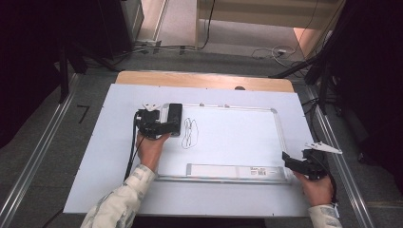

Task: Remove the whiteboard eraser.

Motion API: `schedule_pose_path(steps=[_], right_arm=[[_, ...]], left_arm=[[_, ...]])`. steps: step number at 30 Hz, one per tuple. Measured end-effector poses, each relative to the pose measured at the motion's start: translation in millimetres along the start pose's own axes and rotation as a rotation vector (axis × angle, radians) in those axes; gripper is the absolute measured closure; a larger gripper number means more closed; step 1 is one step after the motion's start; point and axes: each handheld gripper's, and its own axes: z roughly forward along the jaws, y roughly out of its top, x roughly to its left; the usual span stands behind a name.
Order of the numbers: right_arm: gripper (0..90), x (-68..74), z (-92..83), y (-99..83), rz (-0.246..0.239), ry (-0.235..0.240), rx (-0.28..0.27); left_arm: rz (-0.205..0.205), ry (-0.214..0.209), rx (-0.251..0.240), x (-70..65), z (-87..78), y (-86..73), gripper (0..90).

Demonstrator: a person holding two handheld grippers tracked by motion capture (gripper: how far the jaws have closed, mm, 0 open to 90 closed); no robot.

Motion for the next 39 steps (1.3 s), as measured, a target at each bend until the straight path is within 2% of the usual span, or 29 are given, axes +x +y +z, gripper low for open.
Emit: schedule_pose_path(steps=[6, 10, 12, 21, 32, 35, 39], right_arm=[[14.0, -0.5, 0.0, -0.1, 0.001, 0.002, -0.001], [14.0, -0.6, 0.2, -0.1, 0.003, 0.002, 0.0], [14.0, -0.6, 0.4, -0.1, 0.0, 0.003, -0.001], [14.1, -1.1, 0.3, -0.2, 0.005, 0.003, 0.001], [14.1, -1.6, 0.7, -0.2, 0.003, 0.005, 0.002], [14.0, -1.7, 0.7, -0.2, 0.003, 0.005, 0.002], [14.1, -1.9, 0.7, -0.3, 0.004, 0.006, 0.002]], left_arm=[[-0.001, 0.007, 0.003, -2.5, 9.9, 1.8, 7.4], [0.022, 0.016, 0.006, -6.4, 16.6, 4.5, 8.9], [0.02, 0.005, -0.008, -8.0, 19.2, 6.0, 11.9], [0.029, 0.013, 0.001, -13.5, 35.7, 14.1, 12.8], [0.044, 0.001, -0.007, -16.4, 50.2, 21.6, 19.7], [0.053, 0.007, 0.015, -18.1, 55.8, 21.8, 20.0], [0.051, 0.013, 0.021, -19.3, 60.6, 20.2, 21.1]])
